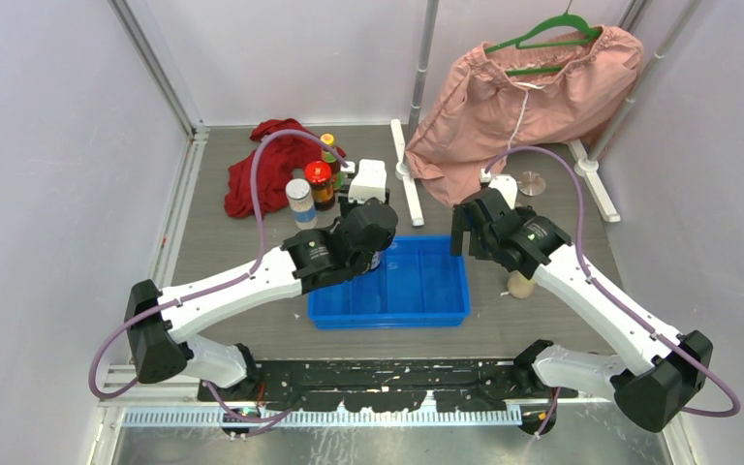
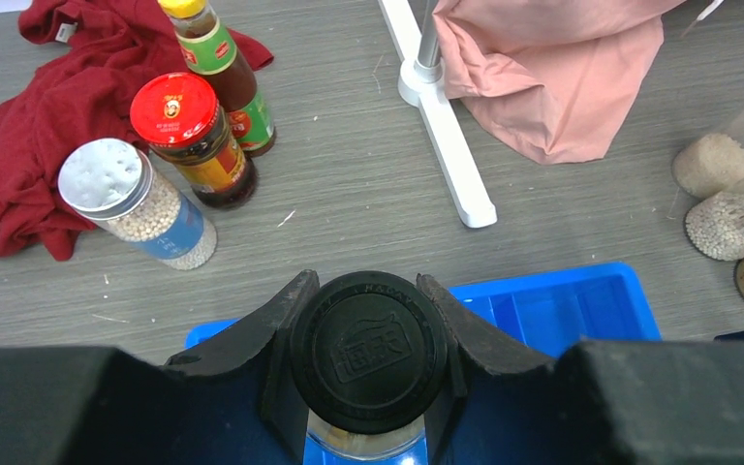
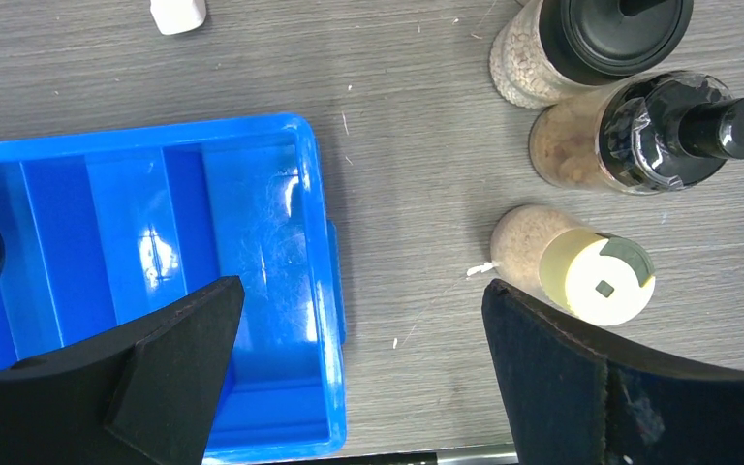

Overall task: Organize the condiment bottles
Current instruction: Place the bottle in the storage box.

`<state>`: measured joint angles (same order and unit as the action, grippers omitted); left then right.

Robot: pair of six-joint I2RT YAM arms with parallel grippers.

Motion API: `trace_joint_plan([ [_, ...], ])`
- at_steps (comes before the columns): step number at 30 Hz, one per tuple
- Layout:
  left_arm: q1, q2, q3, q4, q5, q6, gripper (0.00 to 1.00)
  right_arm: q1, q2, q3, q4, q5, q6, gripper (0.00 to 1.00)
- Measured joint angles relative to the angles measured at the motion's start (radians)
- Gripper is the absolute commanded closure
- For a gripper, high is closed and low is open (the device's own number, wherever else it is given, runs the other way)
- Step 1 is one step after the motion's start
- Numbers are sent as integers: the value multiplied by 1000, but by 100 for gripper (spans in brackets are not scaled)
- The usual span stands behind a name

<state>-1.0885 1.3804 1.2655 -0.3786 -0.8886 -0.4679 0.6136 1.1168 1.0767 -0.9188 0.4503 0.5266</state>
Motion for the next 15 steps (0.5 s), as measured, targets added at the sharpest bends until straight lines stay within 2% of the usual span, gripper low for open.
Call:
trace_joint_plan([
  [15,-8,0,-4,37,10,0,100,0,-13,-33,15,-4,0,0],
])
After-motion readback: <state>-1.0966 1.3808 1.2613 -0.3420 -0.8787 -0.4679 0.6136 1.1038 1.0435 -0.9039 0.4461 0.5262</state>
